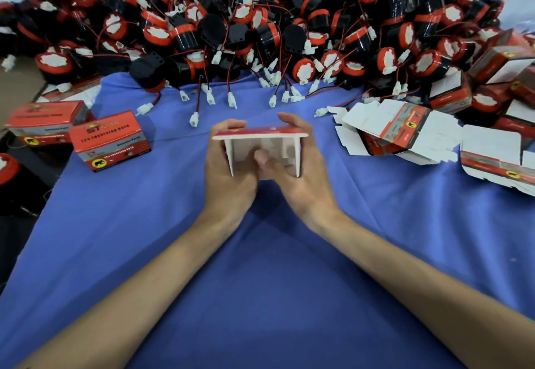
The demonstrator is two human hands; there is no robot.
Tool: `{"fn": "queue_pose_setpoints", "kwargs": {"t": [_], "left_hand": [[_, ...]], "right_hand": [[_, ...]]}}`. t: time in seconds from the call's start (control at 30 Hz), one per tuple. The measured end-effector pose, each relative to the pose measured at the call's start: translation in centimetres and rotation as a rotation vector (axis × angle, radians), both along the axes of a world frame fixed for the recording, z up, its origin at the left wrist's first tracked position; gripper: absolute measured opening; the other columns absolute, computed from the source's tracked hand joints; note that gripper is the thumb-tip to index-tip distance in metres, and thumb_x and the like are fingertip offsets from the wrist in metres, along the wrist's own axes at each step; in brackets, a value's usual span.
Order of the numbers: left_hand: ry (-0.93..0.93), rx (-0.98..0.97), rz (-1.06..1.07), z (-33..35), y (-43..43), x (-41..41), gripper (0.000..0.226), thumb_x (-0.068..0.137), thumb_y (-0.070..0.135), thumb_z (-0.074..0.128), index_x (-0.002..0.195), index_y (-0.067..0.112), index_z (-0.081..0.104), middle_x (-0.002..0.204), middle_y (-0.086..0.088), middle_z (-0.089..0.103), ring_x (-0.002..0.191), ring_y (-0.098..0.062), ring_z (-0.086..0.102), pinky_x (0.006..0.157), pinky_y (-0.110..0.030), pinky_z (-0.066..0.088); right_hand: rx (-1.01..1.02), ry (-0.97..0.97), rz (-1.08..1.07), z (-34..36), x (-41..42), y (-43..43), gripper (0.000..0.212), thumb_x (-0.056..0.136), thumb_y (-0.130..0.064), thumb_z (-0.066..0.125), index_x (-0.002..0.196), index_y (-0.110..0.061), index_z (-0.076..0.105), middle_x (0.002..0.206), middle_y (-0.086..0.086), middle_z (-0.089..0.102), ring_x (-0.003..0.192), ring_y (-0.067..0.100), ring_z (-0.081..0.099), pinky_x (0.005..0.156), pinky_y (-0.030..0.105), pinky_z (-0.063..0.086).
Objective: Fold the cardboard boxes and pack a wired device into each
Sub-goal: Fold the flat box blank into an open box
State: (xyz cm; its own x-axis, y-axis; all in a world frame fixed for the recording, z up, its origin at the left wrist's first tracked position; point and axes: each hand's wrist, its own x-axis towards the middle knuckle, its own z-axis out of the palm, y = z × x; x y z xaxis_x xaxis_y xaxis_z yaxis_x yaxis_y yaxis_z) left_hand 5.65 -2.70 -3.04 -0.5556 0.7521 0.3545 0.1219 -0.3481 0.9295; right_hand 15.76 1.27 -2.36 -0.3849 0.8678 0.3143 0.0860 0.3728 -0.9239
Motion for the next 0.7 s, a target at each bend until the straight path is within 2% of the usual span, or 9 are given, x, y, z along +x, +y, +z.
{"fn": "queue_pose_setpoints", "kwargs": {"t": [0.07, 0.17, 0.27, 0.37, 0.43, 0.5, 0.6, 0.67, 0.7], "left_hand": [[-0.058, -0.012, 0.004, -0.1, 0.0, -0.6, 0.045, 0.076, -0.007, 0.063, 0.11, 0.017, 0.046, 0.094, -0.008, 0.062, 0.082, -0.016, 0.062, 0.071, -0.039, 0.055], [-0.047, -0.091, 0.074, -0.3, 0.4, -1.5, 0.044, 0.085, -0.011, 0.061, 0.106, 0.026, 0.049, 0.104, -0.016, 0.064, 0.094, -0.029, 0.064, 0.084, -0.05, 0.055], [0.029, -0.161, 0.092, -0.8, 0.6, -1.7, 0.041, 0.086, -0.006, 0.059, 0.1, 0.031, 0.05, 0.101, -0.005, 0.066, 0.094, -0.024, 0.064, 0.082, -0.043, 0.057], [0.14, -0.207, 0.09, -0.7, 0.8, -2.4, 0.037, 0.087, 0.001, 0.059, 0.099, 0.035, 0.049, 0.112, -0.003, 0.062, 0.099, -0.011, 0.061, 0.084, -0.028, 0.053], [0.201, -0.184, 0.088, -0.1, 0.9, -2.9, 0.033, 0.09, 0.01, 0.059, 0.106, 0.034, 0.044, 0.122, -0.002, 0.054, 0.102, 0.001, 0.055, 0.084, -0.013, 0.045], [0.205, -0.061, 0.091, 0.5, 0.9, -3.0, 0.029, 0.094, 0.018, 0.052, 0.119, 0.021, 0.038, 0.122, 0.004, 0.049, 0.101, 0.014, 0.05, 0.084, -0.006, 0.039], [0.275, 0.119, 0.168, 0.6, 0.5, -3.1, 0.028, 0.099, 0.01, 0.04, 0.124, 0.003, 0.028, 0.119, 0.005, 0.038, 0.102, 0.022, 0.045, 0.087, -0.004, 0.037], [0.295, 0.163, 0.2, 0.7, 0.5, -3.2, 0.019, 0.1, 0.009, 0.036, 0.117, 0.012, 0.027, 0.118, 0.003, 0.037, 0.104, 0.01, 0.046, 0.089, -0.012, 0.039], [0.278, 0.157, 0.222, 0.8, 0.5, -3.2, 0.016, 0.101, 0.011, 0.035, 0.114, 0.017, 0.027, 0.116, 0.009, 0.037, 0.104, 0.005, 0.046, 0.09, -0.017, 0.04]], "right_hand": [[-0.046, -0.033, 0.161, -0.1, 0.2, 0.1, 0.076, 0.075, -0.048, 0.064, 0.14, -0.039, 0.027, 0.136, -0.001, 0.048, 0.127, 0.011, 0.047, 0.107, 0.037, 0.04], [-0.154, -0.047, 0.245, -0.1, 0.2, 0.5, 0.081, 0.073, -0.061, 0.052, 0.146, -0.04, 0.023, 0.141, -0.008, 0.045, 0.131, 0.003, 0.04, 0.112, 0.031, 0.032], [-0.266, -0.045, 0.172, -0.3, 0.1, 0.9, 0.072, 0.075, -0.06, 0.053, 0.143, -0.043, 0.034, 0.123, -0.015, 0.058, 0.116, 0.001, 0.051, 0.098, 0.022, 0.04], [-0.373, 0.024, 0.152, 0.1, 0.0, 1.4, 0.065, 0.081, -0.06, 0.043, 0.137, -0.029, 0.05, 0.12, 0.001, 0.065, 0.11, 0.02, 0.062, 0.083, 0.033, 0.052], [-0.445, 0.089, 0.12, 0.7, 0.1, 1.7, 0.049, 0.092, -0.056, 0.035, 0.115, -0.024, 0.065, 0.106, 0.009, 0.071, 0.09, 0.027, 0.068, 0.073, 0.035, 0.054], [-0.482, 0.126, 0.104, 0.9, 0.2, 1.8, 0.047, 0.102, -0.045, 0.028, 0.098, -0.019, 0.067, 0.094, 0.013, 0.071, 0.077, 0.03, 0.066, 0.068, 0.034, 0.054], [-0.523, 0.203, 0.162, 0.6, 0.1, 1.9, 0.044, 0.104, -0.037, 0.027, 0.096, -0.017, 0.065, 0.088, 0.01, 0.069, 0.074, 0.025, 0.064, 0.063, 0.03, 0.054], [-0.555, 0.254, 0.186, 0.6, 0.1, 2.2, 0.039, 0.104, -0.034, 0.031, 0.1, -0.015, 0.065, 0.089, 0.01, 0.068, 0.075, 0.021, 0.064, 0.063, 0.028, 0.054], [-0.557, 0.276, 0.193, 0.6, 0.2, 2.4, 0.036, 0.103, -0.031, 0.033, 0.101, -0.012, 0.064, 0.09, 0.01, 0.066, 0.075, 0.02, 0.063, 0.064, 0.026, 0.054]]}}
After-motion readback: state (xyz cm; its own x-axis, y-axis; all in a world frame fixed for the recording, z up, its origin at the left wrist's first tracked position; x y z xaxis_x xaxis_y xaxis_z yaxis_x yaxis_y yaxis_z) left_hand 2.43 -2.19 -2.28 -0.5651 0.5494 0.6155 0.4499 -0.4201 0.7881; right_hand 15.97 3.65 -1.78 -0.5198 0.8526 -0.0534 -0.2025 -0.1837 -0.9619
